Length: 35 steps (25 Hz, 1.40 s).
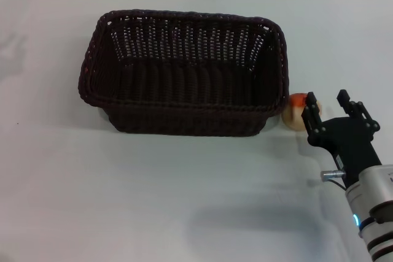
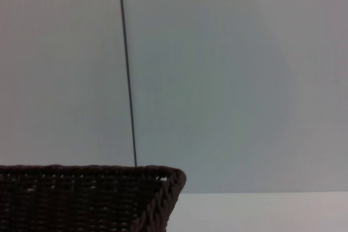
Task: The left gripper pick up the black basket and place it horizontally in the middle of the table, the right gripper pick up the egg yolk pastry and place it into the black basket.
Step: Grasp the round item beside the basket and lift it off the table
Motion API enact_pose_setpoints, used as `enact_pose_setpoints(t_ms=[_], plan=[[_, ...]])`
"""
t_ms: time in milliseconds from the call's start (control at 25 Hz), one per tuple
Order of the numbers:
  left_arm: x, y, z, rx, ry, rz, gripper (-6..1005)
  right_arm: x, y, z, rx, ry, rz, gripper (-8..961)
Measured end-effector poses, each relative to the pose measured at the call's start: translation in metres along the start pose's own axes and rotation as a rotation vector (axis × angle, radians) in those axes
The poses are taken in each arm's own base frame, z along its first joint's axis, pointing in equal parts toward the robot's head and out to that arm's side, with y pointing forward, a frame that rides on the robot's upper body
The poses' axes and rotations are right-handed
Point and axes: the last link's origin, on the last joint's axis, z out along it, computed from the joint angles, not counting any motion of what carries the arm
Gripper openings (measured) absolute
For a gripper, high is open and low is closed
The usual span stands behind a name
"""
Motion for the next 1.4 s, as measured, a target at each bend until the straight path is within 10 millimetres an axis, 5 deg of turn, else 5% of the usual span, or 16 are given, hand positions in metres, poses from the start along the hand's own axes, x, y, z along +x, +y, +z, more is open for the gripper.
enact_pose_setpoints(t_ms=[800,1400], plan=[[0.000,0.000,-0.007,-0.005,-0.002,-0.008,198,0.010,0.008,0.026,-0.087,0.114,-0.032,562],[0.003,0.001,-0.008,-0.010,0.021,-0.014,198,0.013,-0.006,0.031,-0.031,0.133,-0.021,548]])
